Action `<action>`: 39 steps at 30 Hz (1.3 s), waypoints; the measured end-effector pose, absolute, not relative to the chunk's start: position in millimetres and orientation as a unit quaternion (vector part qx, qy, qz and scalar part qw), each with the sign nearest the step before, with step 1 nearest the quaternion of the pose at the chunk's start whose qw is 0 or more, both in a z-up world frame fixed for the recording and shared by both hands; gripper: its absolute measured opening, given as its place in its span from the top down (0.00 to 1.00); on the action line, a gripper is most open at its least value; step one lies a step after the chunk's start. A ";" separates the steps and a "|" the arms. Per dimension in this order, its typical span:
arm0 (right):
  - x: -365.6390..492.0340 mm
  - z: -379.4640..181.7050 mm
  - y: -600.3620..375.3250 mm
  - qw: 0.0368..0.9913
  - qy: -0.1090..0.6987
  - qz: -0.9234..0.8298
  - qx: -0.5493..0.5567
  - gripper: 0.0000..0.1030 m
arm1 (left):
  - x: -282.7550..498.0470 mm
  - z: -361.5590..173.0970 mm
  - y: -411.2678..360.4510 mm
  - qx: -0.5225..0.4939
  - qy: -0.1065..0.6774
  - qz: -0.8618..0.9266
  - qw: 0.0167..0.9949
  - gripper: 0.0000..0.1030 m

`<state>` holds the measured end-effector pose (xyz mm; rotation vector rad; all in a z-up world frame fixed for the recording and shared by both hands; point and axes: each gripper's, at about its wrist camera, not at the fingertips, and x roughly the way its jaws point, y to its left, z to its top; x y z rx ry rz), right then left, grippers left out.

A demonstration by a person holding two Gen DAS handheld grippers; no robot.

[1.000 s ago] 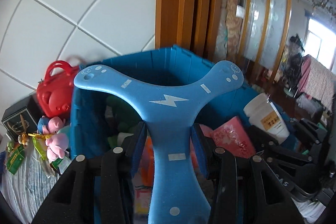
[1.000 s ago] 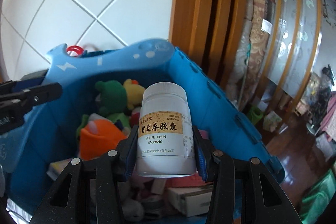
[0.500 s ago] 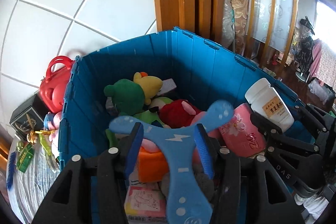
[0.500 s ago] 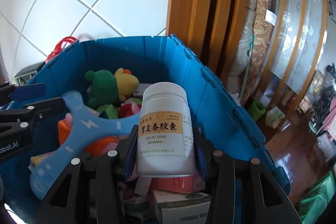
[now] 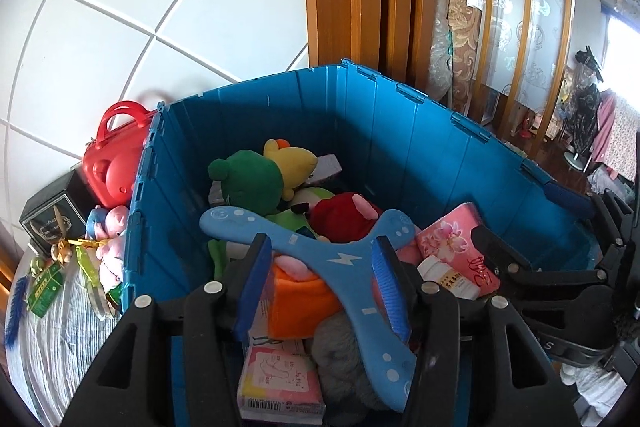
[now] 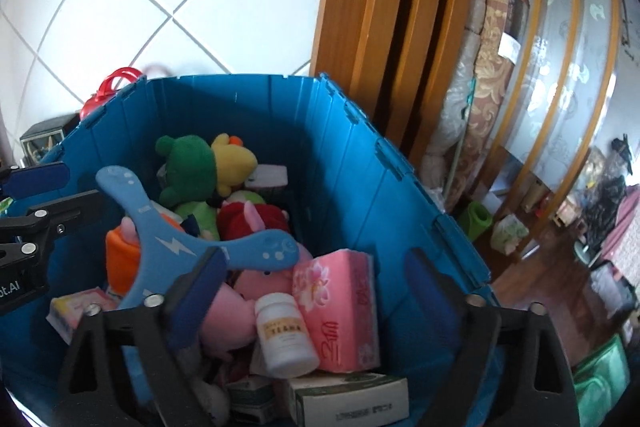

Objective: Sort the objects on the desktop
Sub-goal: 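Open both grippers to drop the boomerang and bottle into the bin, then grasp the glass jar with the left gripper while the right grasps the clear box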

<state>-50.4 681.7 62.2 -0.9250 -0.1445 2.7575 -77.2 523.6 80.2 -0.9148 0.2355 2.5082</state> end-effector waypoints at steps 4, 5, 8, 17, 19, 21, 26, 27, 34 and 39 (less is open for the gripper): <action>-38.2 74.6 672.9 0.110 -0.040 0.949 -0.294 0.00 | -62.6 94.1 497.3 -0.300 0.064 0.926 0.222 0.50; -32.4 81.0 667.7 0.106 -0.035 0.953 -0.281 0.00 | -58.6 98.4 489.4 -0.288 0.061 0.930 0.218 0.50; -21.6 97.2 650.6 0.082 -0.014 0.964 -0.252 0.00 | -46.4 110.8 458.6 -0.254 0.051 0.944 0.203 0.37; -9.4 129.9 545.1 -0.006 -0.004 0.980 -0.198 0.00 | -42.8 115.0 330.3 -0.212 0.002 0.967 0.145 0.21; -10.1 132.2 517.4 -0.018 -0.008 0.980 -0.196 0.00 | -47.4 110.3 295.5 -0.217 -0.003 0.968 0.126 0.21; -14.4 133.3 482.3 -0.032 -0.012 0.980 -0.196 0.00 | -54.7 104.2 258.7 -0.226 -0.003 0.968 0.108 0.21; -32.8 126.6 411.6 -0.054 -0.010 0.976 -0.210 0.00 | -73.7 86.8 174.3 -0.247 0.002 0.966 0.072 0.21; -38.4 123.3 396.3 -0.058 -0.009 0.975 -0.216 0.00 | -78.1 83.3 158.9 -0.253 0.003 0.965 0.064 0.21; -75.7 89.0 325.9 -0.076 -0.010 0.963 -0.257 0.00 | -110.1 56.0 69.0 -0.283 0.012 0.959 0.017 0.21; -107.0 51.3 301.0 -0.075 -0.016 0.954 -0.291 0.00 | -136.8 24.2 41.6 -0.313 0.001 0.950 0.007 0.21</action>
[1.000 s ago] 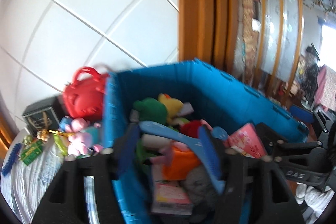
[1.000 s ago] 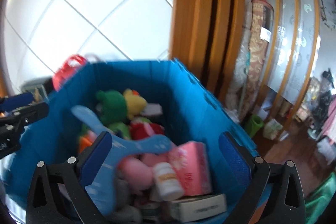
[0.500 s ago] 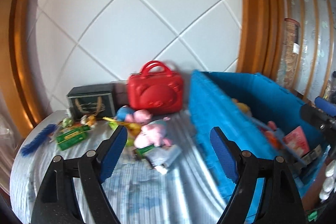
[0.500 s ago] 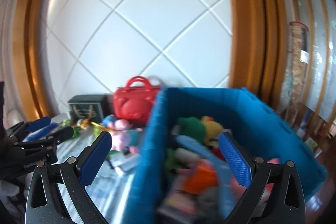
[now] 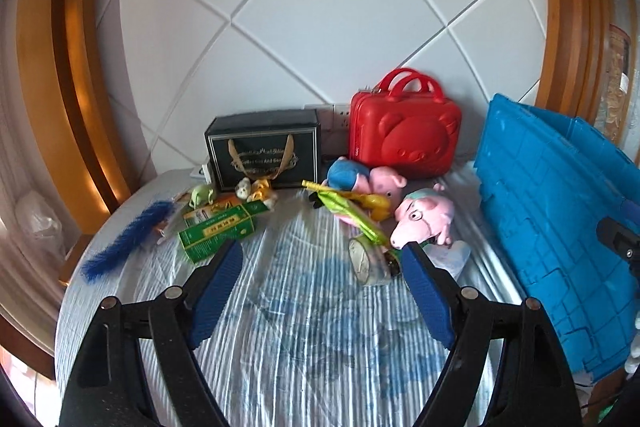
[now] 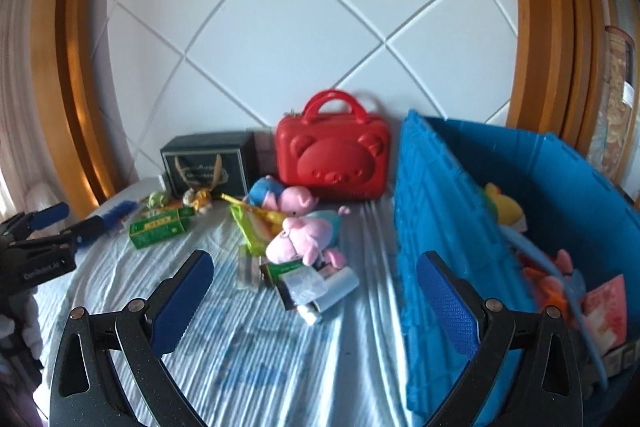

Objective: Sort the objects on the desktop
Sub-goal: 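Grasp the glass jar with the left gripper while the right grasps the clear box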

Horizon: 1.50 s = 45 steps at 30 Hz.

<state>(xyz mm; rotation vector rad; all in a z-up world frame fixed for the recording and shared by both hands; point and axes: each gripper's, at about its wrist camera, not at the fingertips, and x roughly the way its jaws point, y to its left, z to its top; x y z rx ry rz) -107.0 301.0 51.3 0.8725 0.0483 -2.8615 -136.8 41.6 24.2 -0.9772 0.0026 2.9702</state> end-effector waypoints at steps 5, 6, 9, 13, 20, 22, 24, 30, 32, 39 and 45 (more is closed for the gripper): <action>-150.1 7.6 294.5 0.073 0.008 -0.937 0.343 0.00 | -178.2 -27.0 39.8 -0.355 -0.022 0.934 0.033 0.21; -156.0 2.2 293.8 0.071 0.008 -0.934 0.351 0.00 | -189.9 -39.1 42.9 -0.367 -0.025 0.929 0.035 0.21; -180.6 -23.0 294.1 0.063 0.005 -0.925 0.376 0.00 | -219.7 -76.0 53.3 -0.401 -0.027 0.915 0.041 0.21; -214.7 -65.5 300.5 0.053 -0.004 -0.909 0.414 0.00 | -259.2 -129.5 72.9 -0.438 -0.012 0.898 0.045 0.21; -255.9 -127.5 309.6 0.039 -0.018 -0.882 0.469 0.00 | -311.8 -186.5 106.8 -0.453 0.005 0.889 0.065 0.21; -263.7 -136.7 310.9 0.036 -0.020 -0.879 0.475 0.00 | -321.7 -198.2 113.5 -0.461 0.020 0.885 0.062 0.21; -269.4 -142.5 309.0 0.037 -0.019 -0.877 0.479 0.00 | -328.4 -210.3 116.5 -0.471 0.028 0.879 0.064 0.21; -284.2 -158.9 297.3 0.050 -0.011 -0.870 0.490 0.00 | -327.5 -216.3 102.7 -0.464 0.012 0.883 0.079 0.64; -288.7 -164.6 293.5 0.058 -0.012 -0.867 0.495 0.00 | -326.2 -215.4 96.6 -0.465 0.015 0.882 0.081 0.64; -297.7 -178.9 287.0 0.068 -0.006 -0.862 0.503 0.00 | -331.4 -218.9 82.1 -0.467 0.001 0.882 0.067 0.64; -305.1 -185.8 286.4 0.077 -0.005 -0.861 0.503 0.00 | -324.9 -211.9 80.5 -0.463 -0.005 0.883 0.074 0.72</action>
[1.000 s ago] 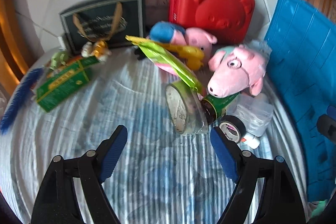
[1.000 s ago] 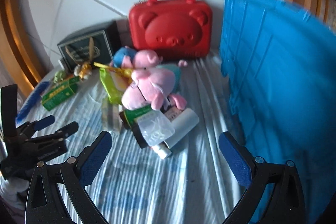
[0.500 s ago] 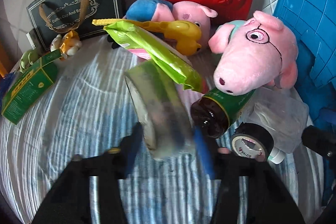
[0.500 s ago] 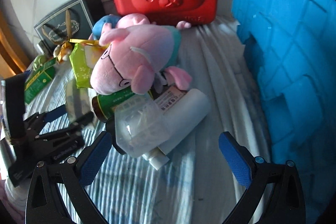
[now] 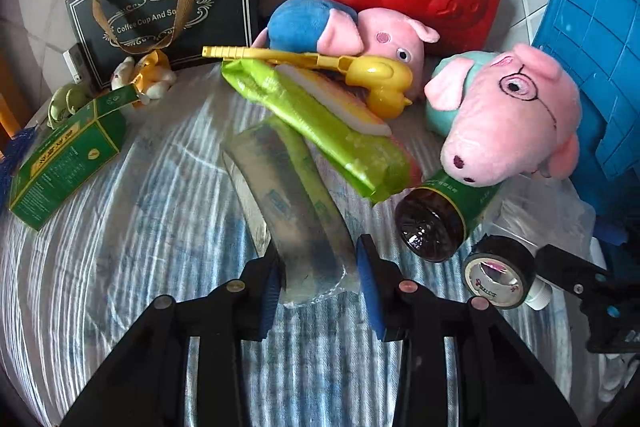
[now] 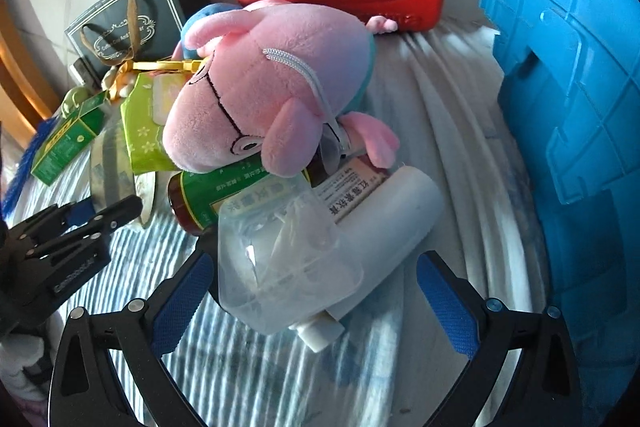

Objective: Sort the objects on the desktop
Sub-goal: 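Grasp the glass jar with the left gripper while the right grasps the clear box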

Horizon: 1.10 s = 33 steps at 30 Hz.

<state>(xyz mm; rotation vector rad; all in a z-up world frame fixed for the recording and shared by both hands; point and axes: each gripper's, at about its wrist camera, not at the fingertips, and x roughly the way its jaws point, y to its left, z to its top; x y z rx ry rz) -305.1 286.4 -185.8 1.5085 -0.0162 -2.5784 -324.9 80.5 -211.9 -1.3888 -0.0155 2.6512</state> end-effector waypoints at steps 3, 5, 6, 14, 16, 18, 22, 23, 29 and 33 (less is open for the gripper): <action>-303.8 -187.1 286.2 0.083 -0.022 -0.857 0.509 0.19 | -316.5 -203.9 79.7 -0.461 -0.007 0.884 0.078 0.80; -301.4 -183.5 283.6 0.088 -0.021 -0.858 0.506 0.31 | -310.3 -200.1 79.6 -0.461 -0.005 0.884 0.080 0.84; -300.2 -182.5 280.8 0.086 -0.009 -0.858 0.506 0.31 | -307.4 -199.0 79.6 -0.462 -0.005 0.883 0.081 0.84; -272.6 -153.0 272.2 0.113 -0.002 -0.870 0.480 0.32 | -280.6 -188.1 66.7 -0.466 -0.023 0.881 0.079 0.84; -267.5 -145.7 266.6 0.113 0.005 -0.873 0.474 0.33 | -272.2 -180.5 64.0 -0.460 -0.019 0.884 0.077 0.84; -262.0 -140.1 264.2 0.116 0.005 -0.875 0.470 0.33 | -262.7 -171.6 60.7 -0.455 -0.019 0.887 0.075 0.84; -247.6 -123.9 259.3 0.123 0.006 -0.881 0.456 0.33 | -243.4 -149.0 60.1 -0.438 -0.014 0.896 0.076 0.84; -243.3 -118.8 258.6 0.124 0.007 -0.884 0.451 0.33 | -237.4 -140.6 60.7 -0.431 -0.012 0.899 0.077 0.84; -208.2 -70.4 258.8 0.132 0.010 -0.906 0.402 0.33 | -202.0 -90.1 68.0 -0.381 0.001 0.920 0.090 0.84; -177.5 -32.0 264.2 0.127 0.008 -0.924 0.361 0.33 | -175.8 -56.3 74.3 -0.344 0.004 0.934 0.098 0.84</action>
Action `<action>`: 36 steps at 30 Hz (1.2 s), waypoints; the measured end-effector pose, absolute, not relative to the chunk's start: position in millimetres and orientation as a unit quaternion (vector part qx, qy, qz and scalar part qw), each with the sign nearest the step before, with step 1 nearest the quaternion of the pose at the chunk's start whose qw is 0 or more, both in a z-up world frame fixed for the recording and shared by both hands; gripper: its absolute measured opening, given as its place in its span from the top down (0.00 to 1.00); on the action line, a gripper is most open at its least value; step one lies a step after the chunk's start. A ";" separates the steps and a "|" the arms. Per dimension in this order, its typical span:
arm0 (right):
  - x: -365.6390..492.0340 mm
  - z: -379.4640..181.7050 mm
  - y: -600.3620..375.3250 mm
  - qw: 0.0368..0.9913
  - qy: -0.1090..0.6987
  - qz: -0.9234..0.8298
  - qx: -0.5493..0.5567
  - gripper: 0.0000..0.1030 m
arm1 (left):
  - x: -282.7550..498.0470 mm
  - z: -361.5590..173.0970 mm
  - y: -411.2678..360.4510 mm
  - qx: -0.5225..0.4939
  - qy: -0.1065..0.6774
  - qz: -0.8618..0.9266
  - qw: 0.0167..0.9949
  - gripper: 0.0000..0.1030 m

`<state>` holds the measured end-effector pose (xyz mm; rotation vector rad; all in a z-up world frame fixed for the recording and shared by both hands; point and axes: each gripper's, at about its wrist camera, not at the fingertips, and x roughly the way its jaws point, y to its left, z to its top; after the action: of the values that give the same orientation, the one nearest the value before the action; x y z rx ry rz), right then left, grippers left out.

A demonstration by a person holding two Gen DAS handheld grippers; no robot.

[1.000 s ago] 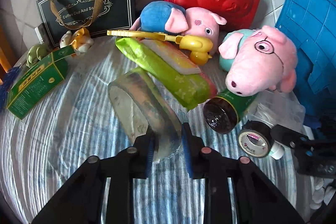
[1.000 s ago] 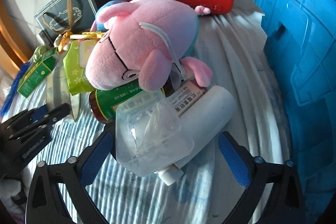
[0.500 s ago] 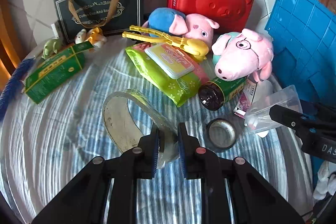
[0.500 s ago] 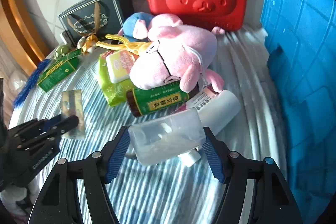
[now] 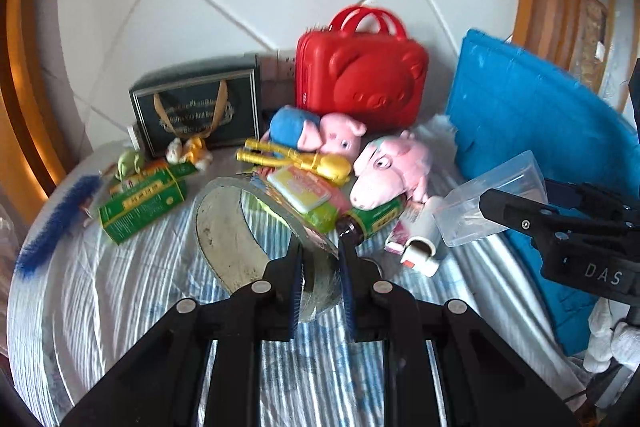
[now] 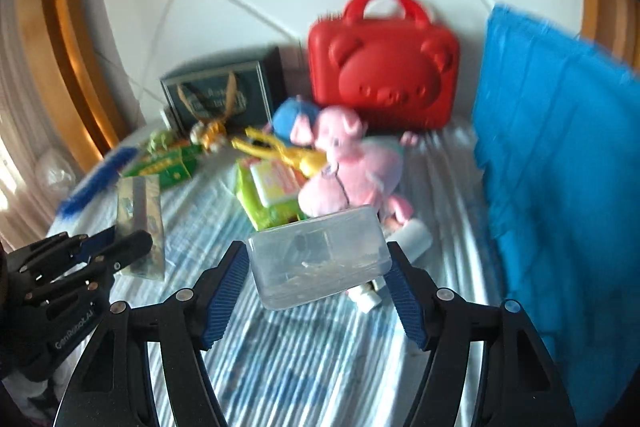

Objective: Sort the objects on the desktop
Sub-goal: 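Carry the jar and clear box over the bin and release both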

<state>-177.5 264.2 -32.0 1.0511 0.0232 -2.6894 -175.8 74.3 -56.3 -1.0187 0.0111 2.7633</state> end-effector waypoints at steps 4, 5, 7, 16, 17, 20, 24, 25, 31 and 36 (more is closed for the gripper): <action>-140.4 5.5 274.5 0.117 0.006 -0.941 0.317 0.33 | -148.3 -25.7 83.0 -0.308 0.012 0.945 0.110 0.84; -132.6 11.8 276.5 0.114 0.006 -0.944 0.308 0.33 | -141.4 -18.3 86.5 -0.298 0.015 0.947 0.115 0.84; -111.1 30.4 285.3 0.105 0.004 -0.953 0.283 0.33 | -129.2 -5.3 94.7 -0.281 0.020 0.951 0.124 0.84; -47.4 84.1 339.5 0.060 -0.002 -0.977 0.207 0.37 | -82.8 46.5 157.6 -0.220 0.035 0.958 0.180 0.84; -41.2 89.2 348.1 0.053 -0.001 -0.979 0.199 0.37 | -78.9 52.3 168.3 -0.212 0.038 0.959 0.186 0.84; -30.4 100.2 376.4 0.027 -0.002 -0.983 0.183 0.37 | -70.6 70.0 202.2 -0.192 0.047 0.958 0.207 0.84; -14.2 114.9 420.9 0.005 -0.021 -0.986 0.163 0.37 | -55.9 99.3 254.2 -0.160 0.059 0.956 0.241 0.84; -8.1 119.3 435.1 -0.008 -0.021 -0.988 0.155 0.37 | -51.9 104.9 267.2 -0.152 0.064 0.955 0.247 0.84; 4.4 118.6 507.8 -0.063 -0.027 -0.985 0.158 0.37 | -34.0 122.1 351.6 -0.147 0.077 0.940 0.298 0.84; 6.5 110.1 567.7 -0.089 -0.037 -0.979 0.179 0.37 | -27.0 121.3 423.0 -0.175 0.104 0.924 0.324 0.84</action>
<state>6.5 567.7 110.1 0.5961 -0.1219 -3.2628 -27.0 423.0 121.3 -0.4578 0.2733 2.4233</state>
